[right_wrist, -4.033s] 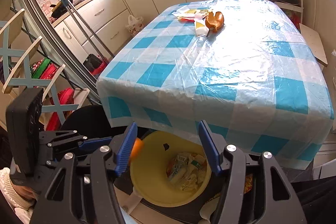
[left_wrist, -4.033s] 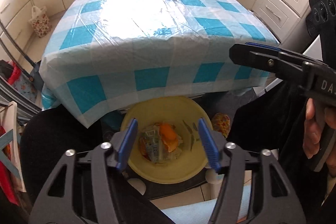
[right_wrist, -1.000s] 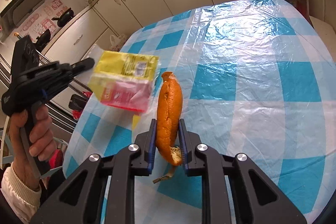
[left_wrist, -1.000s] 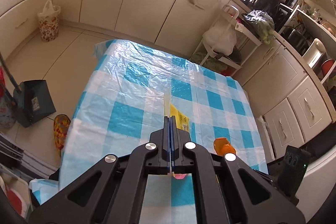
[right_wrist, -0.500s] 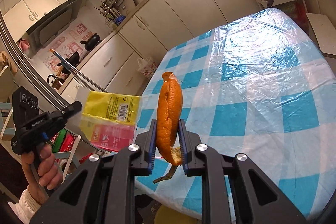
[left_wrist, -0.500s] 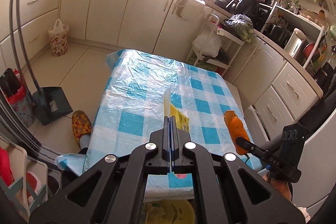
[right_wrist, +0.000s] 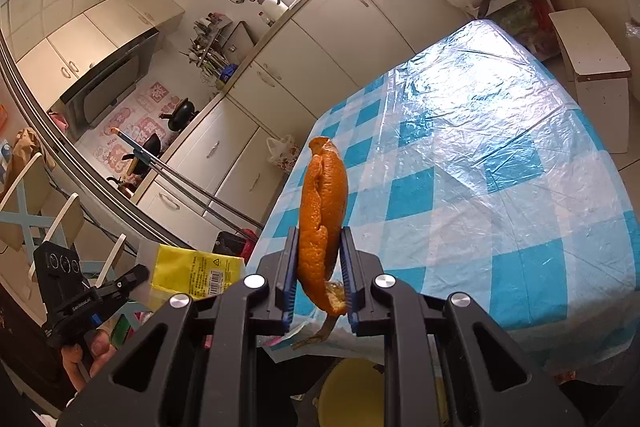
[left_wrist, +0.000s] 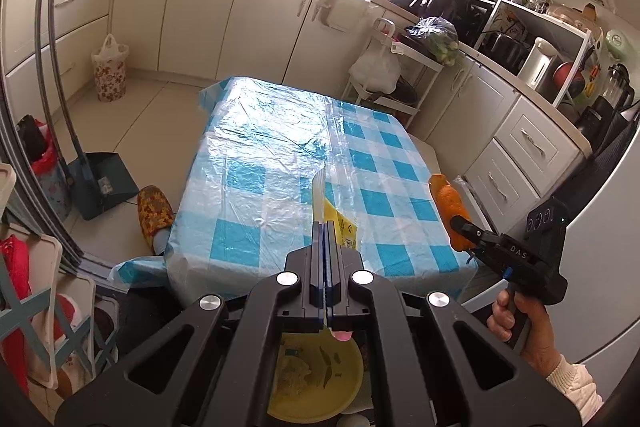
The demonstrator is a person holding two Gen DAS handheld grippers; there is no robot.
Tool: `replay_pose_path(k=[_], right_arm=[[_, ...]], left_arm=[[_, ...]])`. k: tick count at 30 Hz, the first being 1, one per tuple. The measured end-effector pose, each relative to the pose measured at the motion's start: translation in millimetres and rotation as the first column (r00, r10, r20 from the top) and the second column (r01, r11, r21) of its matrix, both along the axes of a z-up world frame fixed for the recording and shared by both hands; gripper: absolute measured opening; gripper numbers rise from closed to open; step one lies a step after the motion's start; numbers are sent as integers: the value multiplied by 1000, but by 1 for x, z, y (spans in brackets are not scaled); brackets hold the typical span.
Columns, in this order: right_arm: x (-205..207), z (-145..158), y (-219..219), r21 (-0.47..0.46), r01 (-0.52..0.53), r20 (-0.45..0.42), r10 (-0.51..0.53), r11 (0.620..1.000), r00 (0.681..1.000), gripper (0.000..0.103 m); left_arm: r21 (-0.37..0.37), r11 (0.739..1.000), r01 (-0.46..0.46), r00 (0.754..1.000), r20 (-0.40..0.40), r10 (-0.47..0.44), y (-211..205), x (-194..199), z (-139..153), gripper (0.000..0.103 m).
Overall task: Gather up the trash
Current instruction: 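Carry the packet and peel over the yellow bin and open both grippers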
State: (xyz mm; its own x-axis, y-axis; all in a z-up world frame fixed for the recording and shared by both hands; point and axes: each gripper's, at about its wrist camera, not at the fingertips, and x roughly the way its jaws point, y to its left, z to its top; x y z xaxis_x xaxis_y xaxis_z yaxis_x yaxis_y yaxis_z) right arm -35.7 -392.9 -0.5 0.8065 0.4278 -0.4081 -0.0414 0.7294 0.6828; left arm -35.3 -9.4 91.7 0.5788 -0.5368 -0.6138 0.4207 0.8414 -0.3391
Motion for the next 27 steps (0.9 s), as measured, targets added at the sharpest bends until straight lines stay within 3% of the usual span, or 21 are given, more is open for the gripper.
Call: replay_pose_path(k=[9,18,27], right_arm=[[-25,0,8,-12,3,12,-3,1000,1000,21],[-37,-2,11,-13,0,6,0,1000,1000,21],[-42,-5,22,-27,-30,-2,30,999,1000,21]], left_arm=[[37,998,50,999,-7,-50,-3,-38,-10,1],[88,992,87,996,-41,-84,-20,-49,-37,1],[214,967,139,986,-125,-114,-52,-43,-94,1]])
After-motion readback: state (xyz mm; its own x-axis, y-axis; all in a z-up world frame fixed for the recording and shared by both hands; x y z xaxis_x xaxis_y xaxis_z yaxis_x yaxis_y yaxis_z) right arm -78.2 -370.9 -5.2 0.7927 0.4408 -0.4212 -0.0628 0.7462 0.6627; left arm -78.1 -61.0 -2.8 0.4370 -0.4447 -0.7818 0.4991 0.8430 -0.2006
